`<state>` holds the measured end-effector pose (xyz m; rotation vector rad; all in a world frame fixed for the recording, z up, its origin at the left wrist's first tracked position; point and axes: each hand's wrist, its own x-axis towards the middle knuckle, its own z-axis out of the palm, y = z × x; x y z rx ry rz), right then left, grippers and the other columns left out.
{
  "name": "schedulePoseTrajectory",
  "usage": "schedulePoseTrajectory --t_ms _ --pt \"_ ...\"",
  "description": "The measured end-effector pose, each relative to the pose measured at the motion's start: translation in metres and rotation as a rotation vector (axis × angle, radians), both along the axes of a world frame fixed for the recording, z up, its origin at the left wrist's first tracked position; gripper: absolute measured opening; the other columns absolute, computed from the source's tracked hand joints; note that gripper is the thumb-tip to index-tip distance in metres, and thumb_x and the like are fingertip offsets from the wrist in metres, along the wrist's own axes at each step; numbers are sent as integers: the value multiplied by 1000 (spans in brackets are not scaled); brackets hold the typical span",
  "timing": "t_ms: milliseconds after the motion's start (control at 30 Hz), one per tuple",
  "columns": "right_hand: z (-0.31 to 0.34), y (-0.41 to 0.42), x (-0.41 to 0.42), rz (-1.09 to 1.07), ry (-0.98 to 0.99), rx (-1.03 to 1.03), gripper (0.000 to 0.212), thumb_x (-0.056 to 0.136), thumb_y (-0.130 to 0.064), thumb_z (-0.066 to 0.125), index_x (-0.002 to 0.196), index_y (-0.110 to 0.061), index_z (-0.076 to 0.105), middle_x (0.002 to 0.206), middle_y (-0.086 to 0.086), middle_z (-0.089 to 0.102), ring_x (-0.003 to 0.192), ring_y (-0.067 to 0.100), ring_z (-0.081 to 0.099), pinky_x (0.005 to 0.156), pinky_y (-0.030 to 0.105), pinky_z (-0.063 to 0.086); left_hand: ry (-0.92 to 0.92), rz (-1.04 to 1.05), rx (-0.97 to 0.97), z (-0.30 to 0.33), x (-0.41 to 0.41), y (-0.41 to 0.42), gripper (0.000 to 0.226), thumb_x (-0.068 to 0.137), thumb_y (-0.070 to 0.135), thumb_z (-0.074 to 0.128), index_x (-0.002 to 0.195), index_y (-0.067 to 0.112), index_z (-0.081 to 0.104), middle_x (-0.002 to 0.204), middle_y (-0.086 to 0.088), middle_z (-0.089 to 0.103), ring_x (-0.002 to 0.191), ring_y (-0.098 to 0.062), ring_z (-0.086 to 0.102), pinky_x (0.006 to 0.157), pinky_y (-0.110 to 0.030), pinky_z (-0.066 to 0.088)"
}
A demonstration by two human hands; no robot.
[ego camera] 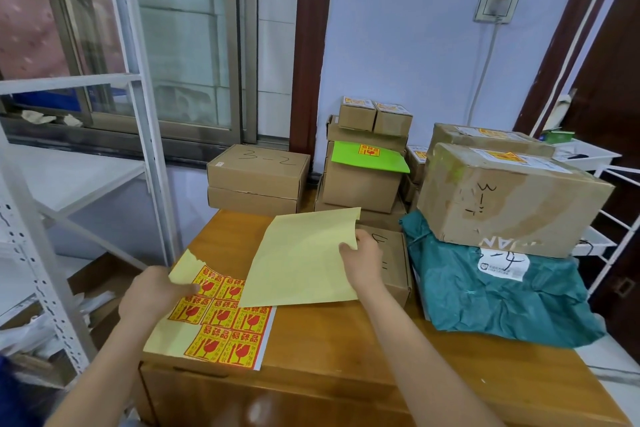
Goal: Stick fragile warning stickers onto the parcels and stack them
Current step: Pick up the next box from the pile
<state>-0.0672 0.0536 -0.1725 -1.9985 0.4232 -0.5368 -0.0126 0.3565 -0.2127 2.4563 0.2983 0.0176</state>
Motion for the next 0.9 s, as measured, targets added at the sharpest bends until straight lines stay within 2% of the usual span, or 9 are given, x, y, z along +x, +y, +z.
schedulePoseTrajectory --t_ms 167,233,333,433,533,633,733,800,900 --pt "0 -5 1 -4 6 1 25 95 -8 51 119 -7 57 113 6 63 101 23 61 86 36 54 -150 -94 -116 8 -10 1 25 82 29 73 91 12 59 74 -4 62 68 -18 55 57 -31 38" --pt "1 -7 2 -10 12 4 35 95 -10 52 130 -5 52 125 7 60 112 24 57 93 36 51 -194 -100 -169 13 -13 3 20 84 25 70 89 10 58 71 -3 61 69 -20 55 59 -33 38" --pt "2 -7 2 -16 17 1 41 95 -12 52 136 -6 48 132 9 56 117 24 55 93 32 48 -264 -40 -163 19 -13 9 23 86 24 69 92 4 59 75 -7 60 74 -27 54 63 -37 38" --pt "3 -8 2 -24 5 7 35 95 -11 52 129 -5 52 123 10 60 108 24 59 92 39 52 -377 101 -160 20 -13 18 30 87 27 67 98 -1 61 89 -22 64 82 -38 56 68 -42 42" --pt "5 -10 0 -14 -15 34 20 95 -6 50 113 -5 57 109 10 64 95 25 61 85 41 54 -487 248 -286 23 -16 22 32 89 27 65 104 -1 61 98 -28 64 92 -43 57 75 -48 44" --pt "6 -12 1 -17 -8 13 28 95 -8 50 122 -3 55 111 12 63 92 25 62 84 43 54 -565 358 -422 30 -22 20 37 90 27 63 114 0 60 110 -27 62 101 -44 57 84 -52 45" --pt "6 -11 2 7 5 8 29 95 -7 50 123 -4 55 113 7 62 93 19 61 82 35 54 -569 479 -599 37 -26 14 44 89 25 64 124 -1 54 123 -24 58 112 -41 55 93 -52 44" --pt "6 -5 1 44 16 -2 22 95 -5 50 115 -7 58 104 3 62 92 19 60 78 32 52 -552 476 -683 39 -23 6 44 88 24 66 124 0 56 124 -22 59 113 -38 56 95 -49 43" --pt "2 14 3 89 40 -16 20 95 -6 49 112 -9 58 98 0 60 88 18 60 76 36 54 -524 399 -676 41 -20 -12 43 86 24 68 120 -2 59 120 -23 61 110 -37 58 95 -48 44"
